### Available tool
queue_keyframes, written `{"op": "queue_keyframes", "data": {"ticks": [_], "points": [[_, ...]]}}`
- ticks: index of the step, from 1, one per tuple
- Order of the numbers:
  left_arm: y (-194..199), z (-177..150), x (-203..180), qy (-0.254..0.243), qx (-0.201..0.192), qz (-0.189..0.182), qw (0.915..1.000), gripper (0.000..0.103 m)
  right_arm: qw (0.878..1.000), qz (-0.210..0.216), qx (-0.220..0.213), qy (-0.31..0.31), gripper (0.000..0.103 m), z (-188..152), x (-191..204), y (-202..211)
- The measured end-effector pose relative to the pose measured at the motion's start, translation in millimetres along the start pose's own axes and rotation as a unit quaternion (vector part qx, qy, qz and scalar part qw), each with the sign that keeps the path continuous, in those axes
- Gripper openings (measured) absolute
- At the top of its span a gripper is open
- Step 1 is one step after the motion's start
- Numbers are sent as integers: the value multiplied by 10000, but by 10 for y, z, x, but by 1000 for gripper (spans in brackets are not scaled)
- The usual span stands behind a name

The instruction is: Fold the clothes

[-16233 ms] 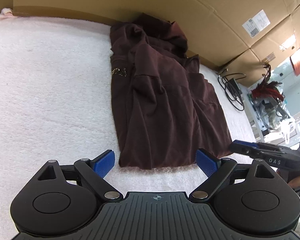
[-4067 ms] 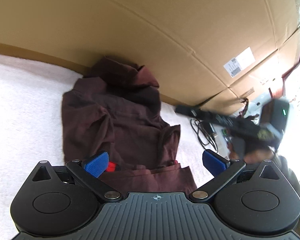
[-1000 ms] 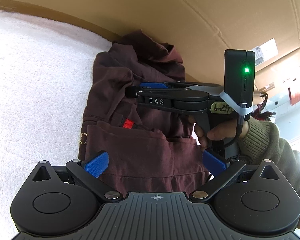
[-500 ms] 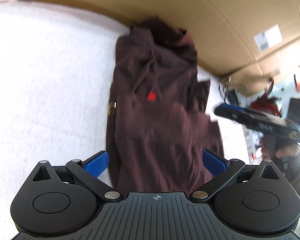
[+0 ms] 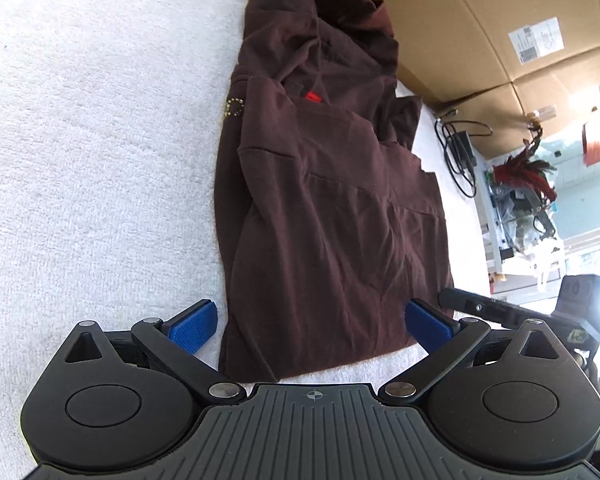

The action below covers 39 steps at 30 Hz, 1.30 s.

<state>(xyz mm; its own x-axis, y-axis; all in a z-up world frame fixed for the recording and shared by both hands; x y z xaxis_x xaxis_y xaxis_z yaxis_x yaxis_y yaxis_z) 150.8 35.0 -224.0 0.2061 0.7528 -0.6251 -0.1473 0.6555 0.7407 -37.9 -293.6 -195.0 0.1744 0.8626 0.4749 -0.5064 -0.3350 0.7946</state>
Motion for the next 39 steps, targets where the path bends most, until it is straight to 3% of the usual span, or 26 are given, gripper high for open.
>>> {"op": "queue_keyframes", "data": {"ticks": [3,12,17,20,23,27,29,30,31,33,39], "points": [[-62,-15,-53,-36,93,-149,9998,103,9998,144,-86,-44,78,-23,-5,-17],[-63,-126,-44,-34,-171,-282,9995,103,9936,1076,-126,-311,79,-110,-47,-56],[-108,-62,-106,-13,-283,-223,9993,103,9918,1175,-257,-431,79,-171,-50,-48],[-140,-65,-215,-340,-226,-59,9991,101,9920,1152,-307,-414,79,-121,-9,-101],[-119,-165,-209,-629,-310,126,9975,94,9940,1053,-264,-95,76,-161,46,-87],[-76,-143,-158,-489,-344,245,9979,80,9937,1064,-337,-133,72,-207,21,-89],[-52,-119,-132,-427,-341,479,9974,58,9942,1002,-348,-191,65,-189,8,-104],[-40,-115,-110,-406,-331,647,9965,30,9947,957,-330,-199,55,-178,1,-111],[-28,-113,-77,-357,-306,654,9968,26,9951,907,-314,-219,44,-177,-10,-118],[-17,-106,-35,-177,-300,631,9974,24,9951,884,-301,-318,36,-180,-43,-127],[-35,-119,-113,-283,-276,826,9958,21,9953,843,-277,-381,27,-189,-34,-152]]}}
Point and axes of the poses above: each gripper's, at about its wrist camera, not at the fingertips, and y roughly against the way its jaws point, x to its left, z to its top, the point moved 1 cm from there along -y, roughly the way its jaws point, and after that the axes turned 1 degree about z, right-handed, at the moved point
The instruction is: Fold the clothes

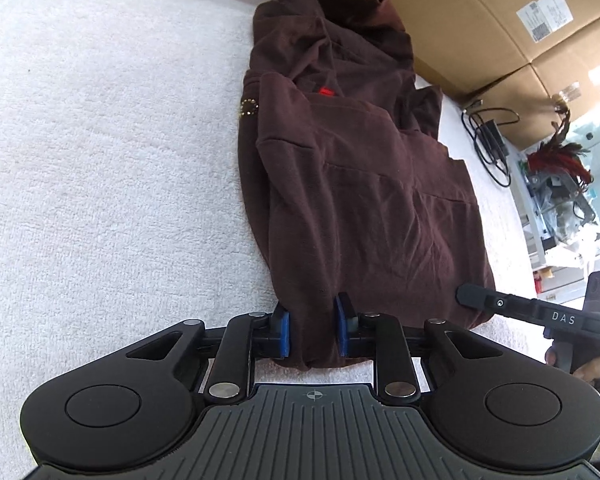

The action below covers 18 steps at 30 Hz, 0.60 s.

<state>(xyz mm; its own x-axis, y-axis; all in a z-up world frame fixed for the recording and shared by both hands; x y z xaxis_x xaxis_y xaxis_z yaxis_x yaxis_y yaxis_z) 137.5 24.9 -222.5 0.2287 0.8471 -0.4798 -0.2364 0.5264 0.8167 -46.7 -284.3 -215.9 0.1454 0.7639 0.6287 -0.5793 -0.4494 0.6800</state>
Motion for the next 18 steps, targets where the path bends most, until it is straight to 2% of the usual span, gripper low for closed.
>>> {"op": "queue_keyframes", "data": {"ticks": [1,2,4,5,7,8,9,10,12,14,17,18], "points": [[-3,1,2,-1,1,-5,10000,24,10000,0,-3,-18,27,-1,-3,1],[-6,2,4,-5,1,-9,10000,33,10000,1,-7,-33,27,-2,-6,1],[-10,-17,-44,-158,-37,-112,9998,54,10000,10,-9,-45,27,-1,-13,1],[-13,-29,-76,-249,-46,-178,9995,60,10000,18,-12,-55,28,-2,-17,1],[-31,-42,-145,-422,-36,-330,9986,84,10000,48,-24,-56,29,-6,-25,2],[-54,-45,-198,-486,12,-429,9979,91,10000,66,-28,-38,30,-7,-27,3],[-88,-43,-252,-551,78,-523,9971,103,10000,81,-31,-38,30,-8,-32,3],[-125,-40,-314,-637,130,-522,9965,103,9999,94,-34,-57,30,-7,-38,3],[-160,-37,-420,-804,181,-286,9962,103,9999,92,-17,-57,30,1,-40,2],[-138,-44,-394,-671,97,-271,9973,103,10000,53,-8,-22,30,3,-22,0],[-59,-24,-261,-285,-63,-255,9992,85,10000,37,-32,-20,30,-7,-13,4],[-32,-13,-199,-138,-100,-226,9996,72,10000,49,-49,-39,30,-13,-19,7]]}}
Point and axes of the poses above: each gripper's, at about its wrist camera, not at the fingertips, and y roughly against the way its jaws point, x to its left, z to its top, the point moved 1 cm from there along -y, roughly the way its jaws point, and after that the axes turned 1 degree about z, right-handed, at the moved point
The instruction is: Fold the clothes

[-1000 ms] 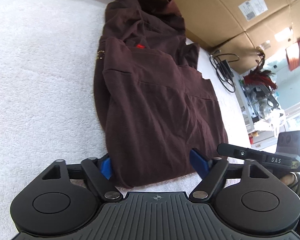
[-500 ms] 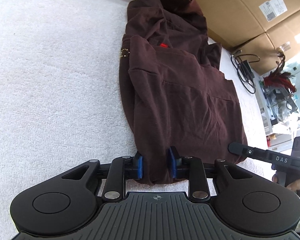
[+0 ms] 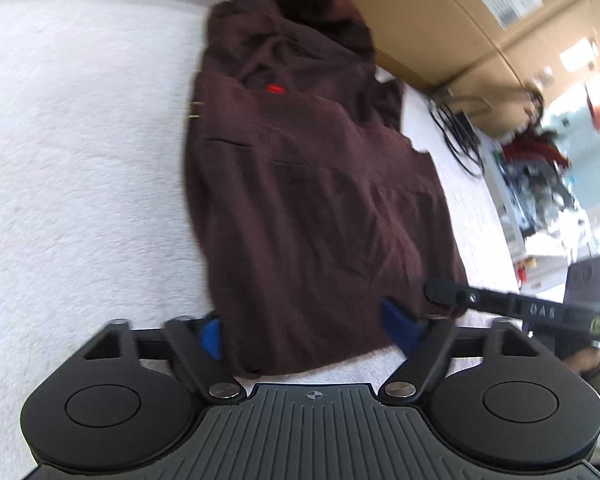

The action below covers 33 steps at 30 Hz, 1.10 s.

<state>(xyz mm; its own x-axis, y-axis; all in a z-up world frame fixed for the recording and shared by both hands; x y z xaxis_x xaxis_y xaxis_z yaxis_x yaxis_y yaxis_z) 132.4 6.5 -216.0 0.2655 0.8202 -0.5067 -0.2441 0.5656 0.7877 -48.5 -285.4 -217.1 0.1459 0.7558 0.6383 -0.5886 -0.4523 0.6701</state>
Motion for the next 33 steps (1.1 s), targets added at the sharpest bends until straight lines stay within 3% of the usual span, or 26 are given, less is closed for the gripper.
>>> {"op": "queue_keyframes", "data": {"ticks": [2,3,4,9,12,19,33], "points": [[39,9,102,133,-23,253,9996,33,10000,21,-21,-30,30,-2,-8,4],[47,9,147,180,-2,263,9995,20,10000,24,-22,-20,31,-2,-7,4],[60,2,182,268,-31,205,9994,17,10000,27,-19,-2,32,-2,-3,3],[105,-46,122,246,-193,192,9993,12,9999,-35,-4,97,32,5,26,-8],[198,-70,127,300,-282,49,9991,12,10000,-22,27,91,23,23,29,13],[281,-188,154,239,-44,59,9997,12,9984,170,394,361,19,11,69,128],[343,-444,264,449,333,-82,9984,12,9957,277,857,198,18,-93,1,265]]}}
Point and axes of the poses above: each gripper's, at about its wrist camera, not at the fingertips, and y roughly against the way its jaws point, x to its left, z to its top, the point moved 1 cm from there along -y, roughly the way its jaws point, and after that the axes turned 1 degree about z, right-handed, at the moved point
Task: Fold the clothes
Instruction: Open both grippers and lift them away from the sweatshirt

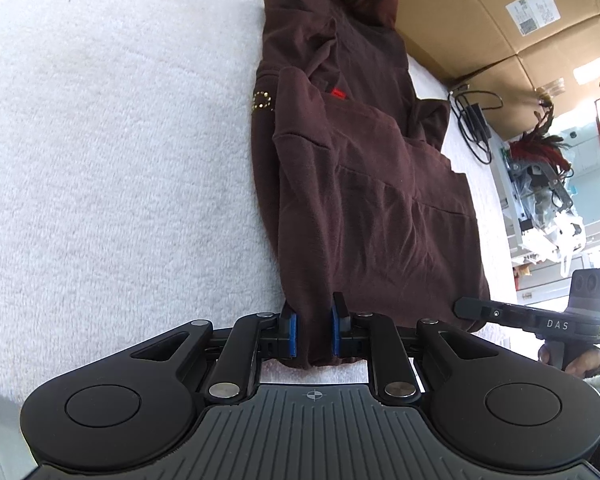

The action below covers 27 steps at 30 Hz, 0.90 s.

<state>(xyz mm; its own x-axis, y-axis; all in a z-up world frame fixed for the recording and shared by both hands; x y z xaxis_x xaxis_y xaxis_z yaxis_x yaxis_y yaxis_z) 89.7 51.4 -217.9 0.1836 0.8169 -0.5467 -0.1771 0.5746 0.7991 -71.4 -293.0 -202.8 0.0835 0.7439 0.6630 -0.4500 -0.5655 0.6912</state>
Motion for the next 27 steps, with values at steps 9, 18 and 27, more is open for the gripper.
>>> {"op": "queue_keyframes", "data": {"ticks": [9,18,27], "points": [[48,-3,135,255,-36,-225,9994,34,9997,-50,89,-221,28,32,-132,-23],[699,235,13,-70,-603,-255,9978,48,9971,-582,-486,117,55,263,-49,439],[434,897,-691,-813,-891,-984,9878,67,9869,-537,-1360,676,60,1329,80,162]]}}
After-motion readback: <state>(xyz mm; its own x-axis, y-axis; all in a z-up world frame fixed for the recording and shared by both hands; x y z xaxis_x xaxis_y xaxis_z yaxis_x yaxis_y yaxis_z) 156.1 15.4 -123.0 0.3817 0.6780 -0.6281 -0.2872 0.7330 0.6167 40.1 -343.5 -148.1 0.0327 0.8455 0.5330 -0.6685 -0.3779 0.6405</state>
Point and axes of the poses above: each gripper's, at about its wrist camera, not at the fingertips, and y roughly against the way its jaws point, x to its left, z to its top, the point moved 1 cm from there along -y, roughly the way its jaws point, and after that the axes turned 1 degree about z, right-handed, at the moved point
